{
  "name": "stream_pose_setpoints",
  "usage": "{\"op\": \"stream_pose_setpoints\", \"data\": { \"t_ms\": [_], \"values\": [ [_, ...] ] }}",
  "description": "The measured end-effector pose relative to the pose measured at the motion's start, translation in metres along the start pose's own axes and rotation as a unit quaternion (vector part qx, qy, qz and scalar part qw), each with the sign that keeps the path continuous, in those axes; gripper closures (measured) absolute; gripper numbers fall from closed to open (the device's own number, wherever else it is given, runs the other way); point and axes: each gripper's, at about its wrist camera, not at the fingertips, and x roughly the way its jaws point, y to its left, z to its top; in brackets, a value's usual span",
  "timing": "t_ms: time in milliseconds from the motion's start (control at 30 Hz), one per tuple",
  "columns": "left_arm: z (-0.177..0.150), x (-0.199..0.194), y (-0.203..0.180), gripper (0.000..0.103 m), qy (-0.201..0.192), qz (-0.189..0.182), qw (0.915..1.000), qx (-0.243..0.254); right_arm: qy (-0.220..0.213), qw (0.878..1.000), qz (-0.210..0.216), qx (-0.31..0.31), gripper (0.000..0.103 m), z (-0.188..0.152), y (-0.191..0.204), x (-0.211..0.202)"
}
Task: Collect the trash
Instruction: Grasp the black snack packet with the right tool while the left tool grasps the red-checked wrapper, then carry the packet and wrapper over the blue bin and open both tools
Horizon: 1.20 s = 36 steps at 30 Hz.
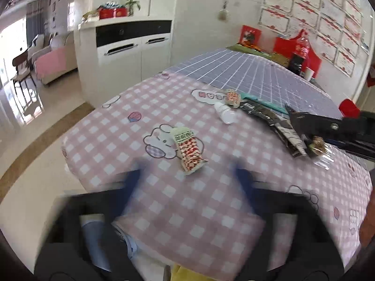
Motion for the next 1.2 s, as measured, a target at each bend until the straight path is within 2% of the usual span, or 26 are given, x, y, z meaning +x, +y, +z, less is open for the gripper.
{"op": "stream_pose_setpoints", "data": {
  "t_ms": [67, 167, 267, 300, 333, 367, 433, 500, 533, 600, 733, 833, 1067, 1200],
  "values": [
    [0.004, 0.010, 0.005, 0.016, 0.005, -0.016, 0.9997, -0.016, -0.001, 1.000, -0.004, -0.005, 0.064, -0.001, 0.002, 0.000],
    [0.009, 0.035, 0.007, 0.016, 0.037, 0.011, 0.9989, -0.026, 0.001, 1.000, -0.008, -0.008, 0.064, -0.002, 0.002, 0.002],
    [0.014, 0.055, 0.007, 0.016, 0.055, 0.006, 0.9977, -0.037, 0.005, 1.000, -0.014, -0.007, 0.064, -0.001, -0.001, 0.005],
    [0.014, 0.059, 0.006, 0.020, 0.058, 0.008, 0.9975, -0.038, 0.005, 1.000, -0.019, -0.006, 0.064, -0.001, -0.002, 0.008],
    [0.015, 0.062, 0.003, 0.024, 0.057, 0.012, 0.9977, -0.033, 0.006, 1.000, -0.023, -0.005, 0.064, 0.000, -0.003, 0.009],
    [0.014, 0.063, -0.001, 0.042, 0.053, 0.017, 0.9983, -0.018, 0.007, 1.000, -0.027, -0.005, 0.064, 0.000, -0.004, 0.011],
    [0.013, 0.066, -0.008, 0.065, 0.058, 0.041, 0.9973, 0.015, 0.012, 0.999, -0.031, -0.002, 0.064, 0.002, -0.007, 0.016],
    [0.012, 0.066, -0.013, 0.078, 0.062, 0.064, 0.9951, 0.043, 0.016, 0.999, -0.029, 0.002, 0.064, 0.002, -0.009, 0.021],
    [0.012, 0.065, -0.013, 0.081, 0.064, 0.059, 0.9951, 0.046, 0.018, 0.999, -0.028, 0.003, 0.064, 0.002, -0.010, 0.023],
    [0.012, 0.060, -0.010, 0.083, 0.066, 0.049, 0.9956, 0.044, 0.020, 1.000, -0.024, -0.001, 0.064, 0.002, -0.007, 0.026],
    [0.010, 0.046, -0.002, 0.084, 0.055, 0.064, 0.9958, 0.034, 0.023, 0.999, -0.014, -0.018, 0.064, 0.002, 0.005, 0.031],
    [0.008, 0.028, 0.011, 0.084, 0.042, 0.059, 0.9972, 0.020, 0.027, 0.999, -0.001, -0.033, 0.064, 0.000, 0.020, 0.035],
    [0.004, -0.013, 0.051, 0.084, 0.014, 0.101, 0.9946, -0.019, 0.042, 0.995, 0.036, -0.086, 0.064, -0.014, 0.073, 0.046],
    [-0.005, -0.039, 0.085, 0.084, 0.009, 0.130, 0.9902, -0.050, 0.064, 0.986, 0.076, -0.133, 0.064, -0.031, 0.121, 0.058]
  ]
}}
